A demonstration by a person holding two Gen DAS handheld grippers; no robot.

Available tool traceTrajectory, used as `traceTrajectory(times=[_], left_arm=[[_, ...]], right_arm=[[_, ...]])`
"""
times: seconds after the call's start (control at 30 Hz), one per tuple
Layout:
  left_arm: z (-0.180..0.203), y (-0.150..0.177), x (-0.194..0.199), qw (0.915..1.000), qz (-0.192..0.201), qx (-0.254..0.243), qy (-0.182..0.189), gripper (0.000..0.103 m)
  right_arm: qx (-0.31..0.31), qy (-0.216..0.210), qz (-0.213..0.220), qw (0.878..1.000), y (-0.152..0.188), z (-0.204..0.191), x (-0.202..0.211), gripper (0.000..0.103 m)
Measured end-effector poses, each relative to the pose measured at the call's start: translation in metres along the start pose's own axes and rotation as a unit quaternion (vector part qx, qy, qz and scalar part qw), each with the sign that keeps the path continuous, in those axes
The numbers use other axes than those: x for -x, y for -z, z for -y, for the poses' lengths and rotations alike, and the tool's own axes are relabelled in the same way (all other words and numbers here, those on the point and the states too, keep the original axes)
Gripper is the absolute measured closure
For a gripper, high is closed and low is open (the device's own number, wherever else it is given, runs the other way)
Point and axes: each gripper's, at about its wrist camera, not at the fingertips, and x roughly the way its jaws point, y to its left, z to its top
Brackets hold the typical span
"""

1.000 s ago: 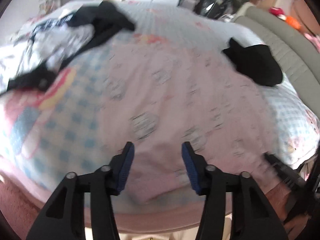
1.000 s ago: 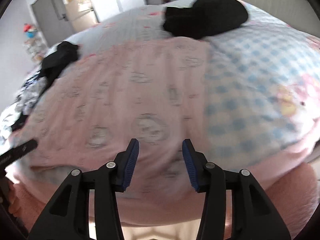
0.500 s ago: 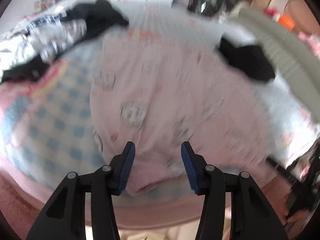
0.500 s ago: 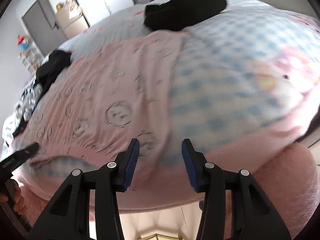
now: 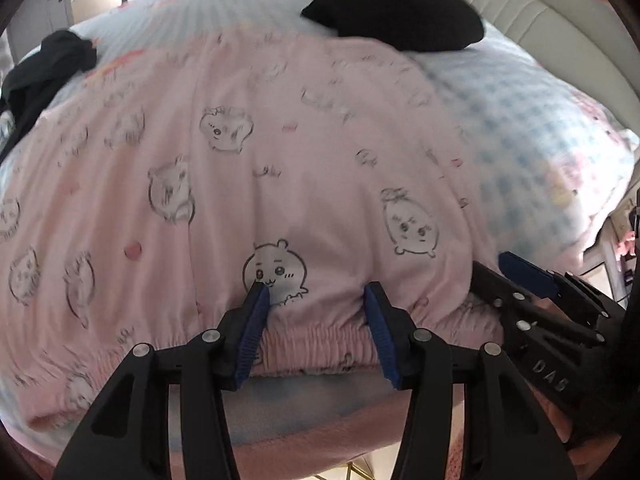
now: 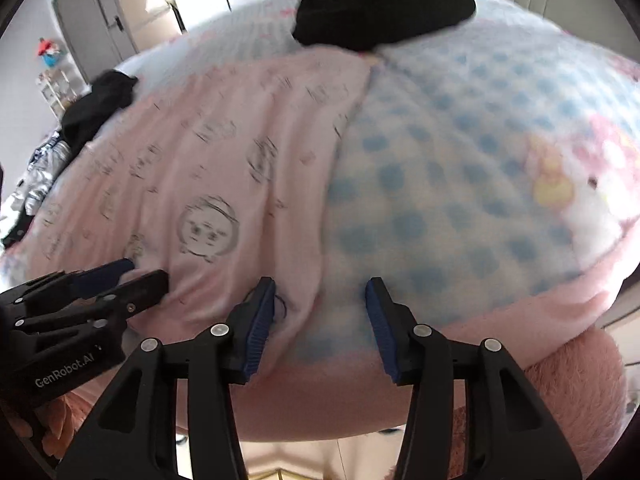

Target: Fold clothes

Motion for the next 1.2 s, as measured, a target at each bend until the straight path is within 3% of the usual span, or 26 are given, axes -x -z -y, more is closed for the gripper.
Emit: traceTrajectory(times=[0.2, 0.33, 0.4, 0.5, 0.6, 0.77, 0.97, 1.13, 1.2], left_arm=[[-0.011, 0.007, 0.005, 0.9998, -0.01, 0.013, 0.01, 0.05], [-0.011, 0.019, 0.01, 0.9993, 0.015, 0.022, 0.028, 0.049], [-0.005, 0.023, 0.017, 0.9981, 0.039, 0.027, 0.04, 0.045], [0.0, 0.027, 0.018, 0.9991, 0.037, 0.013, 0.015, 0.045], [-0.007, 0.03, 0.018, 0.9996, 0.023, 0.01, 0.009, 0.045], [-0.006, 0.036, 0.02, 0.9998, 0.005, -0.012, 0.013, 0.045], [-0.011, 0.049, 0.037, 0.9994, 0.019, 0.003, 0.028, 0.045], [-0.013, 0.031, 0.048, 0.9978, 0.06, 0.01, 0.026, 0.045], [-0.014, 0.02, 0.044, 0.9982, 0.058, 0.01, 0.015, 0.045]], right_arm=[[-0.034, 0.004, -0.006, 0.999, 0.0, 0.012, 0.001, 0.054], [-0.056, -0.006, 0.016, 0.998, 0.0, 0.016, 0.013, 0.054], [-0.037, -0.026, 0.043, 0.998, -0.001, 0.004, 0.024, 0.054], [0.0, -0.049, 0.043, 0.998, 0.002, -0.012, 0.023, 0.058], [0.007, -0.042, 0.011, 0.999, 0.011, -0.01, 0.011, 0.057], [0.015, -0.04, 0.003, 0.999, 0.018, -0.007, 0.012, 0.057], [0.026, -0.02, 0.003, 0.999, 0.025, -0.013, 0.022, 0.057], [0.01, -0.022, 0.014, 1.0, 0.022, -0.01, 0.027, 0.057], [0.002, -0.027, 0.028, 0.999, 0.016, -0.01, 0.033, 0.057]])
